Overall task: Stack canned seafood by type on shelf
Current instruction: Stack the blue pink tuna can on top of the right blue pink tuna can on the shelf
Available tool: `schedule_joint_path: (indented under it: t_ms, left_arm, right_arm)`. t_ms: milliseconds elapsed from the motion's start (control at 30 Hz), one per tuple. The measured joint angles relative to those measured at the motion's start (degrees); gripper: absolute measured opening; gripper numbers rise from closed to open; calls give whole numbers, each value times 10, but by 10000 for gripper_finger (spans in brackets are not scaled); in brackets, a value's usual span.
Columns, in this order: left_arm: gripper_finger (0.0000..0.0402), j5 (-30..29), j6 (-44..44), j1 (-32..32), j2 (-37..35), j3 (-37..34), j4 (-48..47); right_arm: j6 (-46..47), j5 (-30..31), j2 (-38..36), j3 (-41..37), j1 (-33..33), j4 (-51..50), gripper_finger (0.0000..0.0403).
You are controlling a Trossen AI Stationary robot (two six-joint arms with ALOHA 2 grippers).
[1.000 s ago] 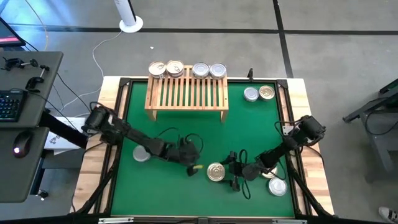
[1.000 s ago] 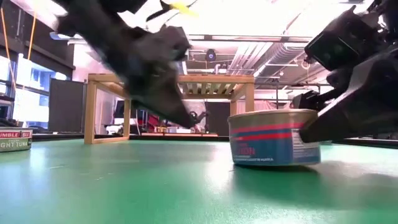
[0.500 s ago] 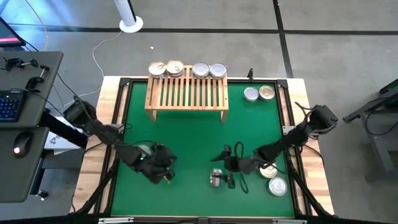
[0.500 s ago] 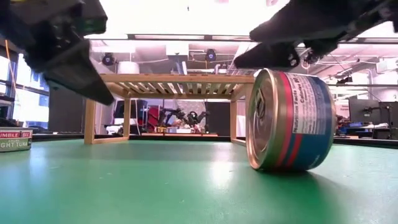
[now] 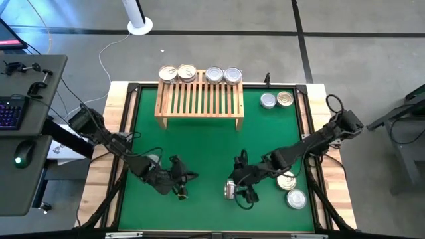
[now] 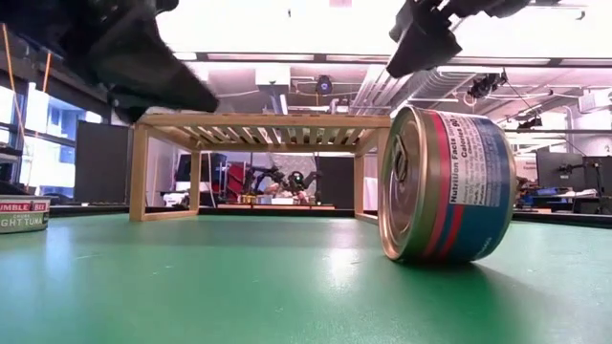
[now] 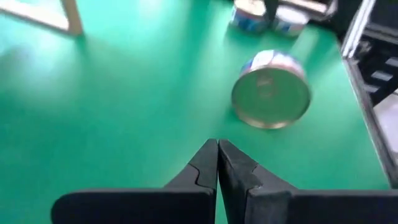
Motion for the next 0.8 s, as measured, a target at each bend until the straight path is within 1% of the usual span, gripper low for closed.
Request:
schedule_joint_path:
  t_ms: [200,267,333,400,600,800]
  left_arm:
    - [0,17,74,24,28,0,92]
    - [0,34,87,34,43,0,122]
    - [0,52,99,43,60,1,152]
    - [0,67,110,51,79,9,176]
    - [0,103,153,73,127,54,190]
    - [0,131,179,85,148,88,189]
  right_arm:
    - [-22,17,49,3,8,104,304]
    - [-13,24,58,3,3,103,304]
    - [7,26,59,3,-5,80,304]
    - [25,25,60,3,-10,36,304]
    - [90,19,45,3,2,-55,304]
    - [150,102,9,2,60,-124,304]
